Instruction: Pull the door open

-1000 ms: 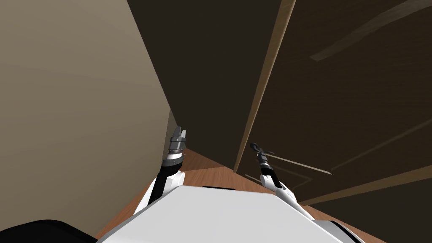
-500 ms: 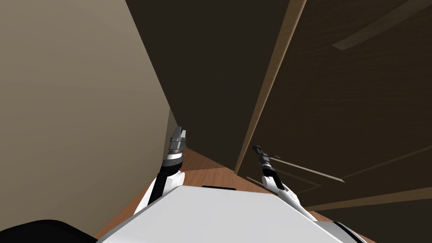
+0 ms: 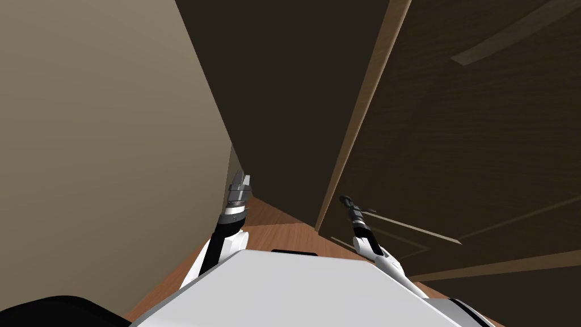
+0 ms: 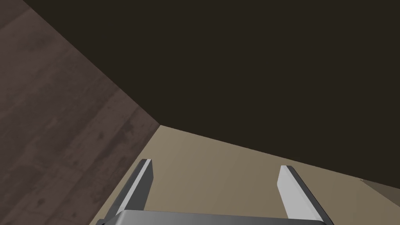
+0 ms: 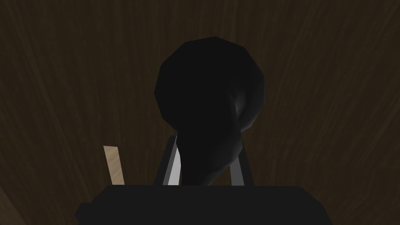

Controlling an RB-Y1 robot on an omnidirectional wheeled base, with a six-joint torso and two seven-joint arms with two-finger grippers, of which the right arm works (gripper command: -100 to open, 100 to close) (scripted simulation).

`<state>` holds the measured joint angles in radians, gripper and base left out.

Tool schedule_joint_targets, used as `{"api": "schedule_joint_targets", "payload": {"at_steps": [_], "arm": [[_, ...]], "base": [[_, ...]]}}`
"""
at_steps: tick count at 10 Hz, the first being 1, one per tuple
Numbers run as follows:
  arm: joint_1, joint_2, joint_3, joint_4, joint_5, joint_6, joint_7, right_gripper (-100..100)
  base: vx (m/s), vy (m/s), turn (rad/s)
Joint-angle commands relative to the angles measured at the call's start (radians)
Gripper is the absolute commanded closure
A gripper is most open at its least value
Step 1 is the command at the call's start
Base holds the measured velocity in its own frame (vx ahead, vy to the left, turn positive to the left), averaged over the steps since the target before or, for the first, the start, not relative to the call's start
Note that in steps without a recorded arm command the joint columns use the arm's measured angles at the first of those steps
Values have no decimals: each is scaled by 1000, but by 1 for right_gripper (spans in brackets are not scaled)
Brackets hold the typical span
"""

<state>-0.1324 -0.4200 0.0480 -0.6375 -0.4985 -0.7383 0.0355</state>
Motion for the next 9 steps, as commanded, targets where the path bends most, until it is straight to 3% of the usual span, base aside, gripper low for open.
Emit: {"api": "schedule_joint_targets", "payload": {"at_steps": [1,7,8,9], "arm": [[11,-7,16,-6,8,-2,-15,100],[38,-49,80,-34,37,-16,-89,100],[32,-41,76,-27,35,-15,-83,100],[41,-50,96,-34,40,-22,-99,100]], "base": [[-214,-87,136],[-239,-43,127],[-106,-9,33],[-152,-17,92]]}}
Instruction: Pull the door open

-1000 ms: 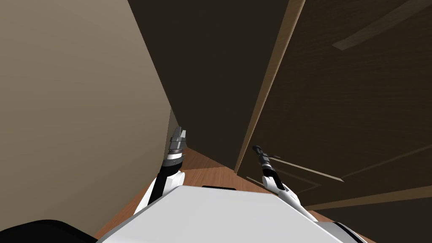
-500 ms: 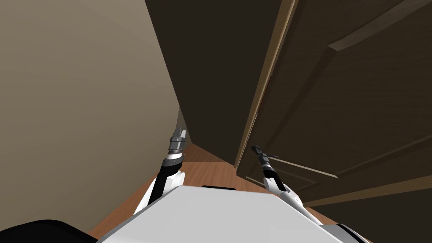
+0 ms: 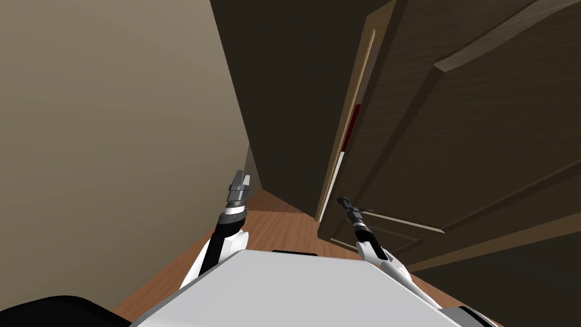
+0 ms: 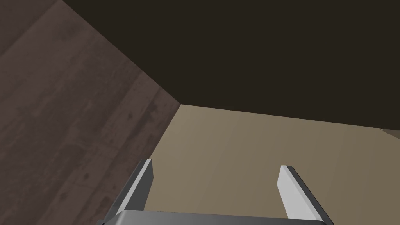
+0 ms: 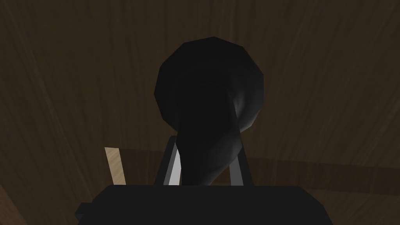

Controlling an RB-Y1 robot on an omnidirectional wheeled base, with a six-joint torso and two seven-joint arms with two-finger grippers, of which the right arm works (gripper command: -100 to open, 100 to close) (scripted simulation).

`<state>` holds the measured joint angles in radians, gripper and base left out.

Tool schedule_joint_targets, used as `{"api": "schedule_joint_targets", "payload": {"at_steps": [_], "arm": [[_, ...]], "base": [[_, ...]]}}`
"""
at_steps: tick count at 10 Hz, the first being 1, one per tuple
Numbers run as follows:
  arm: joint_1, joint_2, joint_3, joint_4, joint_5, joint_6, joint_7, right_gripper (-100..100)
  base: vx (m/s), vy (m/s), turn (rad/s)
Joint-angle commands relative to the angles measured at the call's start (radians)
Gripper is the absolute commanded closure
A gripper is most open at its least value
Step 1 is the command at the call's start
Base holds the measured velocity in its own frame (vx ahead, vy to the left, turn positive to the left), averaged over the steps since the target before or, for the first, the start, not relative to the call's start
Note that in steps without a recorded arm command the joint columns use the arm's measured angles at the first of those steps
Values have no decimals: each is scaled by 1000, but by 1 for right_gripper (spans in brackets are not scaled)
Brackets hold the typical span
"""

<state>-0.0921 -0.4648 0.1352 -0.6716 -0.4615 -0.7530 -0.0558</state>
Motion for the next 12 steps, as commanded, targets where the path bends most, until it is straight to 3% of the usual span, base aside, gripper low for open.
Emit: {"api": "schedule_joint_targets", "payload": {"at_steps": [1,8,9,12], "arm": [[5,-11,18,-4,5,-12,-16,100],[39,-60,91,-37,21,-47,-77,100],[34,-52,89,-37,21,-43,-73,100],[73,-94,143,-59,22,-88,-112,100]], "base": [[-198,-45,115],[-199,-59,92],[-94,0,17],[-206,-68,130]]}}
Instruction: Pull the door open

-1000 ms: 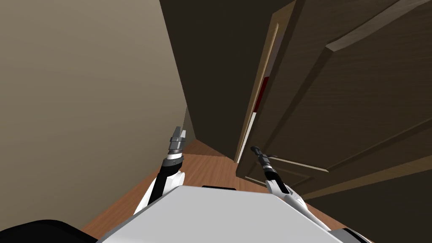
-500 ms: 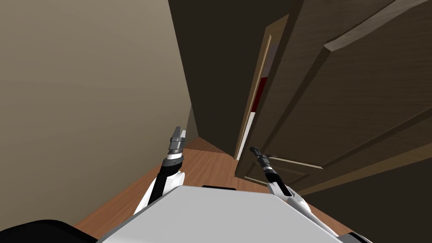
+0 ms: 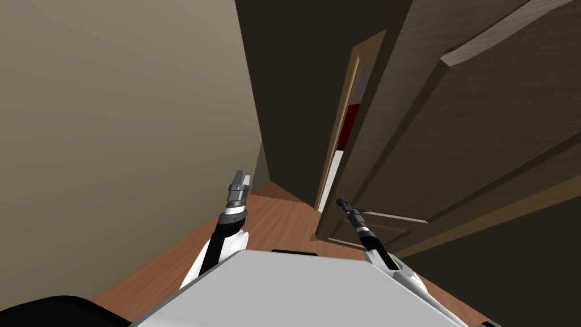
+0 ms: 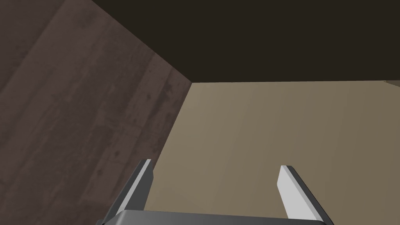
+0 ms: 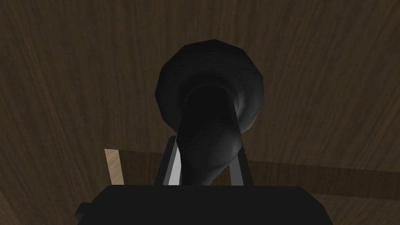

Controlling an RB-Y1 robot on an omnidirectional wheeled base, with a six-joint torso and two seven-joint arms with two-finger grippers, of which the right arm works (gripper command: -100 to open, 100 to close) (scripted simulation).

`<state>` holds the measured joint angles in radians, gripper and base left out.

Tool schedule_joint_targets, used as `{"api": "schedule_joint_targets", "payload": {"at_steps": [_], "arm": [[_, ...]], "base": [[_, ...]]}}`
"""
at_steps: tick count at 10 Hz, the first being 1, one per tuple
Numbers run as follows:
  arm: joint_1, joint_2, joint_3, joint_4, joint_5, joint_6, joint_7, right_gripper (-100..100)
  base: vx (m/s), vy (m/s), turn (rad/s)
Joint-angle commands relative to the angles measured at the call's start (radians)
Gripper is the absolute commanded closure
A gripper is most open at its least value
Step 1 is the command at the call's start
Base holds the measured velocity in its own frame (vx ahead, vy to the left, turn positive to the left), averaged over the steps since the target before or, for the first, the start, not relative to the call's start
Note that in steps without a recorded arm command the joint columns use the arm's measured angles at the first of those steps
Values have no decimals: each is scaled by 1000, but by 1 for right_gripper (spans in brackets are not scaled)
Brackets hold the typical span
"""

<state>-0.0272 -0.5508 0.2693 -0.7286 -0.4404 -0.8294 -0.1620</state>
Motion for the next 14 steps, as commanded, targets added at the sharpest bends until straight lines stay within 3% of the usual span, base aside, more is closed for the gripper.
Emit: {"api": "schedule_joint_targets", "payload": {"at_steps": [1,4,5,6,14], "arm": [[19,-21,23,-8,0,-24,-16,100],[49,-56,64,-27,0,-60,-46,100],[38,-44,58,-22,1,-50,-40,100],[56,-60,79,-20,-4,-77,-54,100],[131,-145,164,-21,-34,-205,-106,100]], "base": [[-208,-70,88],[-229,-65,100],[-117,-26,27],[-119,-32,144],[-191,-72,138]]}}
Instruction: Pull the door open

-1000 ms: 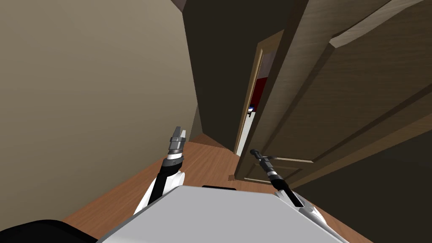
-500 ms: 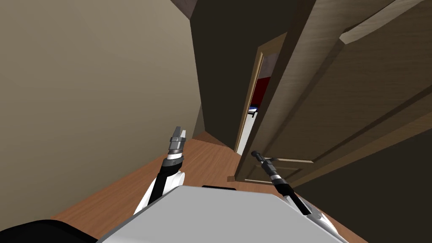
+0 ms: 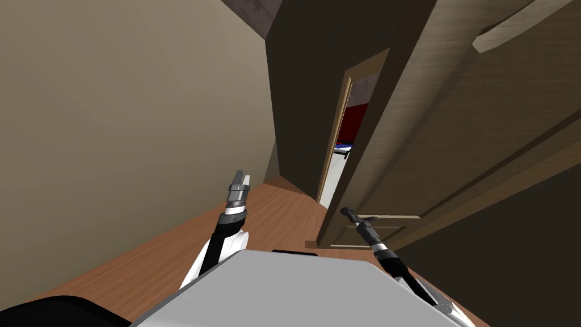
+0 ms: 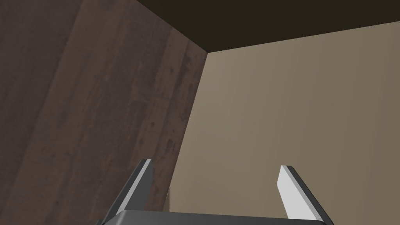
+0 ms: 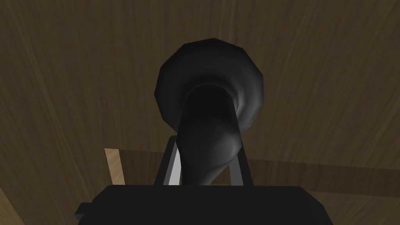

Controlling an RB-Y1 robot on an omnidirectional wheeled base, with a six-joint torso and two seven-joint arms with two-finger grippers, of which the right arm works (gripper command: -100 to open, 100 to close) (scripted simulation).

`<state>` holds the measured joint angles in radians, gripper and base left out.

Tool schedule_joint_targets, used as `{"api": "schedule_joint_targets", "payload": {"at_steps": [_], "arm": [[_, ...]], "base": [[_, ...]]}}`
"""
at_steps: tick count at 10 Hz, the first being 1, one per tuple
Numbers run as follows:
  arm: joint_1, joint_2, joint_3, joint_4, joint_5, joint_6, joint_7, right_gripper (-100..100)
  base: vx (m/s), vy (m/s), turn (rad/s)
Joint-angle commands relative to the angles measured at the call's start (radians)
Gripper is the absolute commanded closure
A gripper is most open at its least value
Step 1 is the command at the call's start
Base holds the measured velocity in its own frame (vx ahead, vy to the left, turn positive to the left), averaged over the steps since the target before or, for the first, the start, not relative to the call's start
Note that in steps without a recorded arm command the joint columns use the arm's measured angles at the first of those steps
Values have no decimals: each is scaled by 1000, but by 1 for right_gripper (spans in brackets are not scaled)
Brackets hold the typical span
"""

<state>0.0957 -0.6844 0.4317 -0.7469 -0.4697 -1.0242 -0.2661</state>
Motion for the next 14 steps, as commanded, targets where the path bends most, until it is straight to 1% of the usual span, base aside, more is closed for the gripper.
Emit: {"api": "schedule_joint_targets", "payload": {"at_steps": [1,2,4,7,8,10,11,12,13,14], "arm": [[0,0,0,0,0,0,0,100],[9,-5,12,8,-3,-21,-7,100],[16,-13,20,14,-6,-39,-12,100],[32,-32,41,28,-15,-84,-24,100],[35,-35,45,31,-17,-91,-26,100],[45,-46,58,40,-22,-119,-34,100],[47,-49,61,42,-24,-124,-35,100],[52,-54,67,46,-26,-138,-39,100],[52,-45,68,38,-23,-127,-35,100],[39,-29,51,39,9,-114,-42,100]], "base": [[-77,-32,21],[-95,-40,136],[-178,-79,157],[-182,-82,168],[-175,-66,106],[-191,-54,128],[-154,-90,122],[-161,-71,127],[-76,-25,35],[-113,-40,28]]}}
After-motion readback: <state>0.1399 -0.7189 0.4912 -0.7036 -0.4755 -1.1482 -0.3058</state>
